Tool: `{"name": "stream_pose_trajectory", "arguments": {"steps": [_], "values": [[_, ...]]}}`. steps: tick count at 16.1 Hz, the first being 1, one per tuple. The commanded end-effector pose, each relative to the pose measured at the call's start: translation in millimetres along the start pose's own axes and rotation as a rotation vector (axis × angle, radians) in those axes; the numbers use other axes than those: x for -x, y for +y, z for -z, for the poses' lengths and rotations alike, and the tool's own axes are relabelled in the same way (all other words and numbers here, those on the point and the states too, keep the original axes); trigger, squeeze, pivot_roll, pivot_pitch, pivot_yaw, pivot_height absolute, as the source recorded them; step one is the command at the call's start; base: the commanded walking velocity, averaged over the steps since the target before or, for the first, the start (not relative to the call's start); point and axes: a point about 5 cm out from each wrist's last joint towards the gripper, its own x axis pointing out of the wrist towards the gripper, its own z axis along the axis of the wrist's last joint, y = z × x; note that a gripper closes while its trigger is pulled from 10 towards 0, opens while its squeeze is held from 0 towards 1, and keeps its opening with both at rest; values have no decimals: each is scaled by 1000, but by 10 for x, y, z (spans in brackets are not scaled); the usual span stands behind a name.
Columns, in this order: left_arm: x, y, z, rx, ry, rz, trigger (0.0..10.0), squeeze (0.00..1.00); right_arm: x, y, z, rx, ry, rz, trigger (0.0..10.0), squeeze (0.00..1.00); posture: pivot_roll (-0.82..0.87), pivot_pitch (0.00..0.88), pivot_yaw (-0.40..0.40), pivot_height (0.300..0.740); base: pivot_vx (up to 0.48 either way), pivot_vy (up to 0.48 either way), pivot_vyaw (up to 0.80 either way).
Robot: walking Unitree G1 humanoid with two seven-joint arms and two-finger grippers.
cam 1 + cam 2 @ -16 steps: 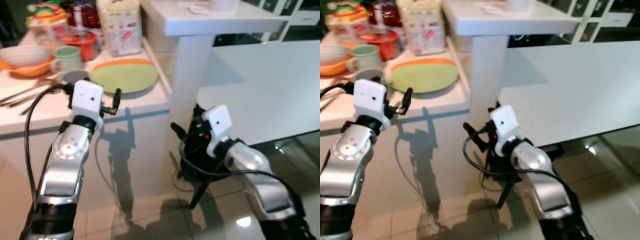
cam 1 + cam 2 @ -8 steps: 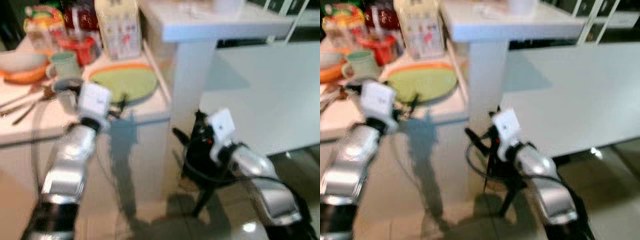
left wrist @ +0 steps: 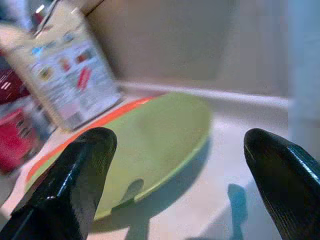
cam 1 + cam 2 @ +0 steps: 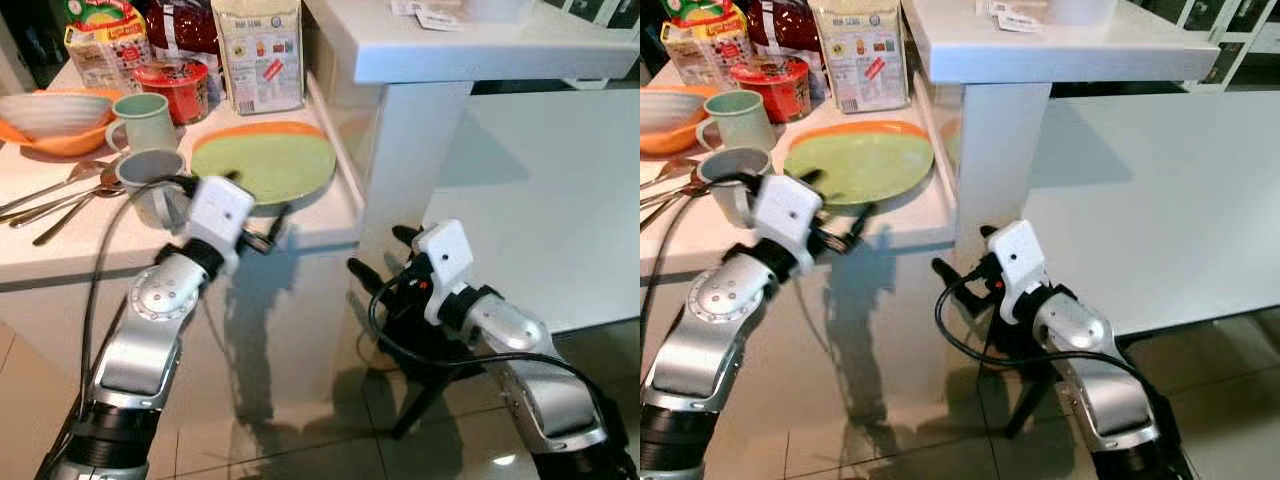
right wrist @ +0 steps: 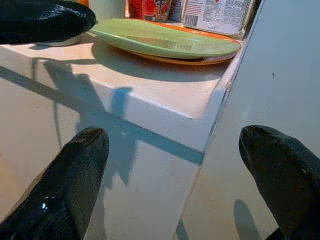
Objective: Setting the table
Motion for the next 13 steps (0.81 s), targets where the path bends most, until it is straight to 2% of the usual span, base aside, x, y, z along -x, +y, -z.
{"name": "stream_pose_trajectory", "arguments": {"steps": [1, 2, 4, 5, 6, 8, 13], "values": [[-21, 8, -46, -30, -17, 45, 10000, 1000, 18, -2, -60, 12, -23, -4, 10000, 0, 78, 0, -19, 740, 0, 0, 0], [-27, 11, -41, -42, -12, 56, 10000, 1000, 18, -1, -60, 13, -22, -6, 10000, 0, 78, 0, -19, 740, 0, 0, 0], [-61, 39, -3, -124, 14, 86, 10000, 1000, 19, 4, -65, 20, -20, -14, 10000, 0, 74, 0, -18, 740, 0, 0, 0], [-103, 70, 35, -223, 38, 115, 10000, 878, 16, 14, -73, 25, -20, -24, 10000, 0, 72, 0, -21, 740, 0, 0, 0], [-128, 86, 59, -284, 52, 135, 10000, 482, 14, 21, -74, 28, -20, -29, 10000, 0, 72, 0, -21, 740, 0, 0, 0], [-197, 127, 80, -311, 63, 142, 10000, 0, 8, 33, -75, 31, -19, -37, 10000, 0, 71, 0, -26, 740, 0, 0, 0], [-388, 187, 190, -349, 103, 160, 10000, 0, -5, 57, -72, 51, -9, -55, 10000, 0, 64, 0, -29, 740, 0, 0, 0]]}}
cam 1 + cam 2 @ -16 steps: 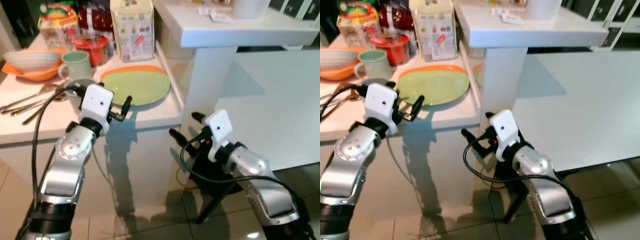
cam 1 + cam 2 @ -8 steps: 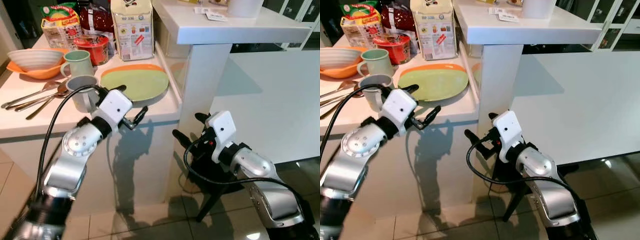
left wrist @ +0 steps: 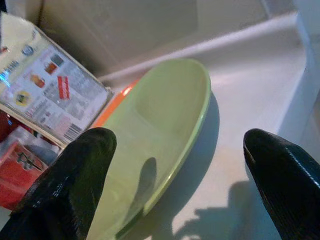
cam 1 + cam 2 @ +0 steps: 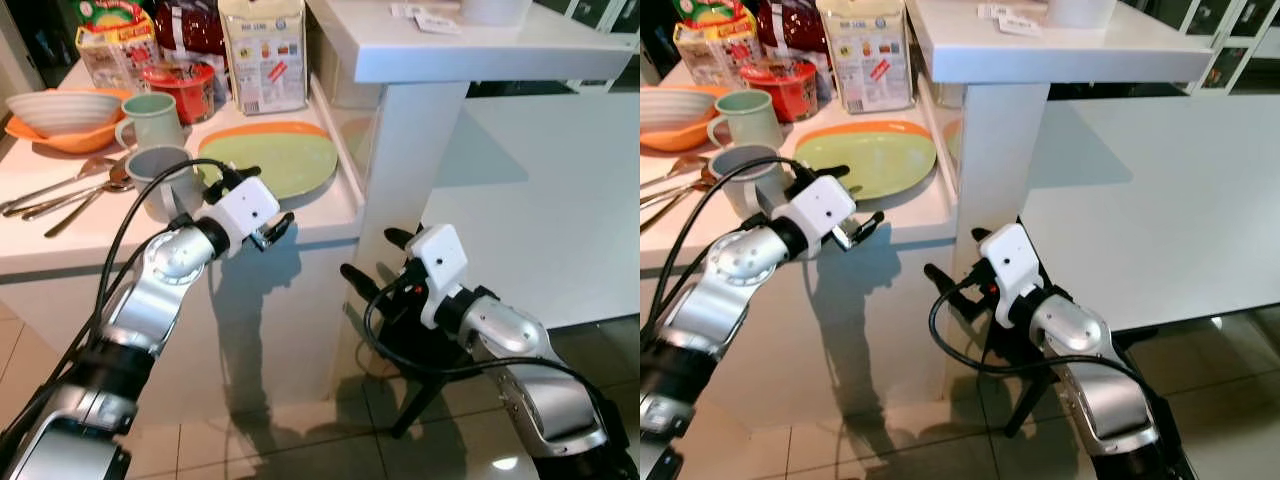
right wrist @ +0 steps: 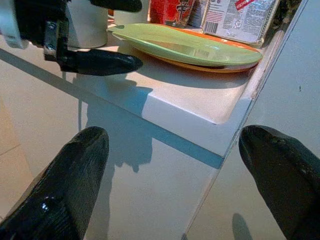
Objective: Setting the table
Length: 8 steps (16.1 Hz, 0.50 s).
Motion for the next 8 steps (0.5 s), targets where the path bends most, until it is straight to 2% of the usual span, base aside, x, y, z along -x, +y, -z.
{"name": "stream_pose_trajectory", "arguments": {"steps": [1, 3, 4, 5, 7, 8], "values": [[-48, 19, -53, -11, -21, 1, 10000, 0, 1, -7, -38, 27, -4, -7, 10000, 0, 57, 0, -27, 740, 0, 0, 0], [-75, 12, -71, 3, -39, 12, 10000, 0, 7, -8, -31, 31, 1, -9, 10000, 0, 57, 0, -27, 740, 0, 0, 0], [-78, 12, -90, 35, -56, 13, 10000, 0, 10, -8, -28, 33, 3, -10, 10000, 0, 57, 0, -27, 740, 0, 0, 0], [-62, 24, -137, 104, -92, 5, 10000, 0, 14, -9, -26, 32, 4, -10, 10000, 0, 57, 0, -27, 740, 0, 0, 0], [55, 114, -372, 458, -273, -21, 10000, 0, 36, -11, -12, 31, 9, -8, 10000, 0, 52, 0, -24, 740, 0, 0, 0], [89, 151, -403, 524, -295, -40, 10000, 0, 36, -10, -8, 30, 10, -8, 10000, 0, 52, 0, -24, 740, 0, 0, 0]]}}
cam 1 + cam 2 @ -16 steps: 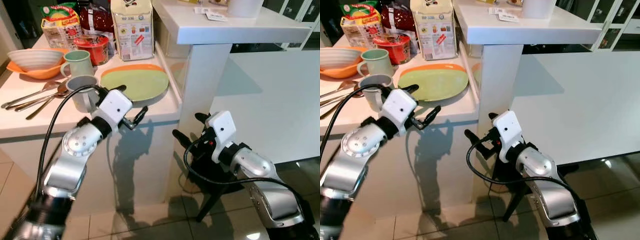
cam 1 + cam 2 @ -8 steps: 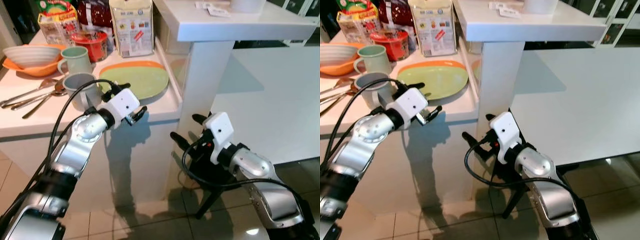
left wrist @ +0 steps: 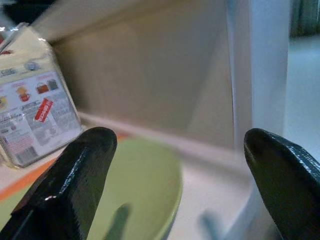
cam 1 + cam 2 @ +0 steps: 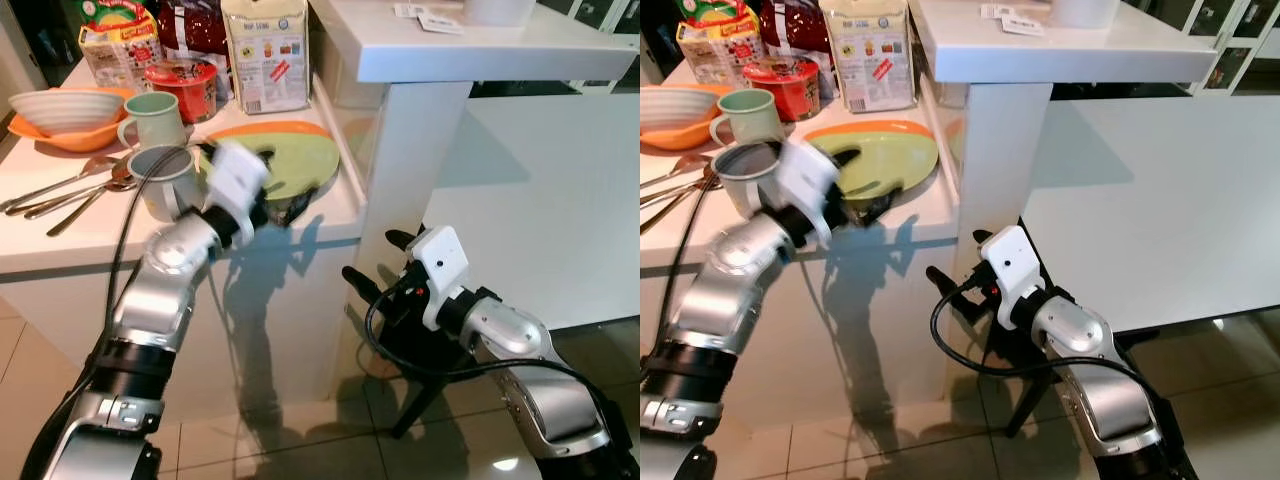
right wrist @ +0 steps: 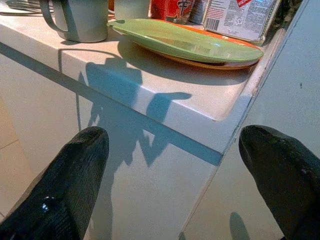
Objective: Setting the table
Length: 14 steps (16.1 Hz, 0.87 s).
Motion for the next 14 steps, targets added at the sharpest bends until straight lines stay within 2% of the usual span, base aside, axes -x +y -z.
{"name": "stream_pose_trajectory", "arguments": {"steps": [1, 2, 3, 4, 5, 6, 11, 12, 13, 14], "values": [[54, 54, -89, 90, -29, -36, 10000, 0, 19, 3, -26, 16, -3, -8, 10000, 0, 56, 0, -26, 740, 0, 0, 0], [99, 61, -159, 220, -38, -87, 10000, 0, 16, 8, -27, 13, -4, -11, 10000, 0, 56, 0, -26, 740, 0, 0, 0], [149, 77, -131, 349, 39, -141, 10000, 0, 18, 11, -32, 12, -4, -14, 10000, 0, 65, 0, -30, 740, 0, 0, 0], [206, 72, -48, 468, 139, -191, 10000, 1000, 14, 17, -35, 9, -5, -18, 10000, 0, 68, 0, -32, 740, 0, 0, 0], [239, 49, 5, 572, 188, -227, 10000, 1000, 9, 21, -34, 8, -6, -21, 10000, 0, 70, 0, -34, 740, 0, 0, 0], [254, 36, 32, 634, 223, -250, 10000, 1000, 4, 27, -33, 8, -6, -25, 10000, 0, 70, 0, -36, 740, 0, 0, 0], [260, 33, 53, 669, 262, -267, 10000, 1000, 1, 33, -35, 10, -7, -29, 10000, 0, 70, 0, -34, 740, 0, 0, 0], [203, 54, 35, 821, 229, -292, 10000, 1000, 7, 39, -33, 9, -8, -25, 10000, 0, 64, 0, -24, 740, 0, 0, 0], [175, 63, 32, 878, 213, -299, 10000, 1000, 7, 41, -33, 8, -8, -24, 10000, 0, 67, 0, -24, 740, 0, 0, 0], [112, 74, 40, 998, 227, -320, 10000, 1000, -6, 56, -34, 7, -10, -28, 10000, 0, 66, 0, -24, 740, 0, 0, 0]]}}
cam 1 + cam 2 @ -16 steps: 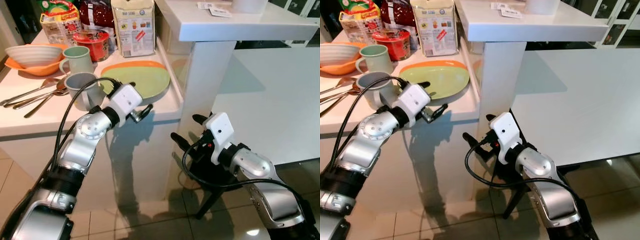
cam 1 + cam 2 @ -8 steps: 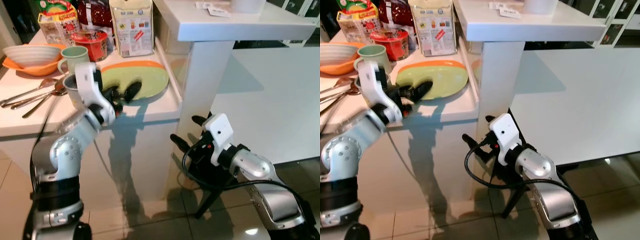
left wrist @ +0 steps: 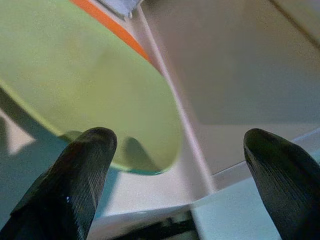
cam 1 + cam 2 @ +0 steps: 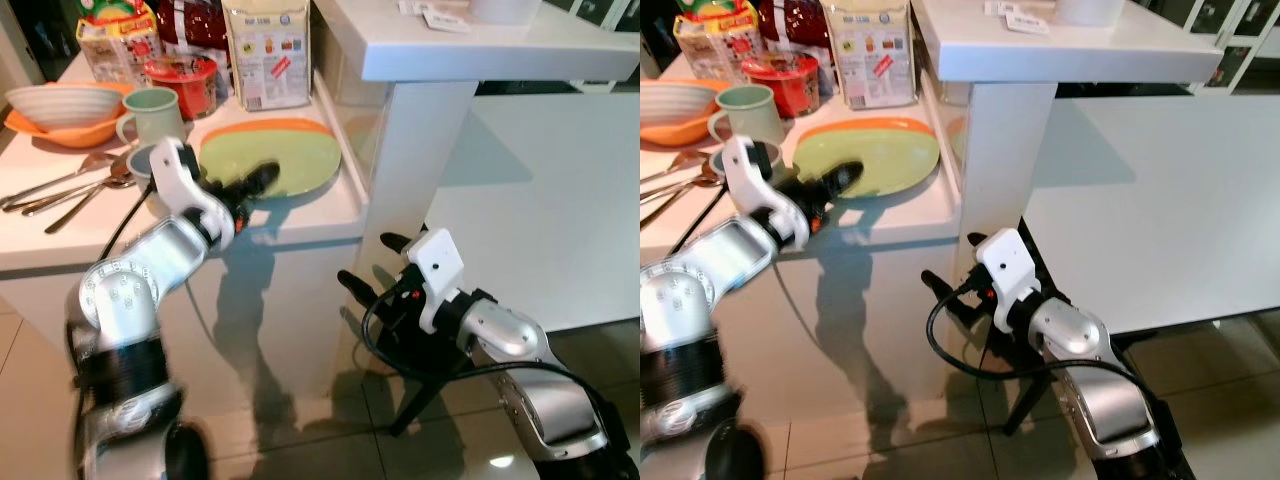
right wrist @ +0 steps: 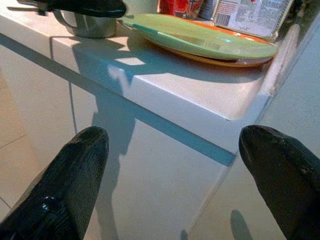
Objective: Setting the table
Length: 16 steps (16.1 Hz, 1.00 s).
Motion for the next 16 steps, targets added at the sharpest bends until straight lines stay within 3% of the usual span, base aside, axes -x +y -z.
{"name": "stream_pose_trajectory", "arguments": {"steps": [1, 2, 4, 6, 8, 11, 14, 16], "values": [[-38, 8, 41, 50, 49, -19, 10000, 835, 2, 13, -36, 10, -10, -6, 10000, 0, 64, 0, -22, 740, 0, 0, 0], [-64, 2, 52, 64, 68, -30, 10000, 0, -2, 15, -39, 9, -10, -8, 10000, 0, 58, 0, -17, 740, 0, 0, 0], [-82, -12, 52, 65, 87, -42, 10000, 0, 6, 12, -45, 10, -10, -6, 10000, 0, 52, 0, -11, 740, 0, 0, 0], [-38, -54, 1, -57, 82, -38, 10000, 0, 24, 1, -39, 11, -8, 2, 10000, 0, 52, 0, -11, 740, 0, 0, 0], [101, -119, -153, -142, 36, 9, 10000, 0, 25, -2, -38, 11, -8, 3, 10000, 0, 57, 0, -13, 740, 0, 0, 0], [289, -79, -161, -222, 102, 20, 10000, 0, 13, 0, -43, 12, -10, -3, 10000, 0, 64, 0, -19, 740, 0, 0, 0], [384, -9, -25, -202, 180, 14, 10000, 0, 4, -1, -40, 11, -9, -10, 10000, 0, 74, 0, -24, 740, 0, 0, 0], [313, 19, 60, -116, 167, -7, 10000, 0, -15, 1, -38, 12, -9, -15, 10000, 0, 76, 0, -27, 740, 0, 0, 0]]}}
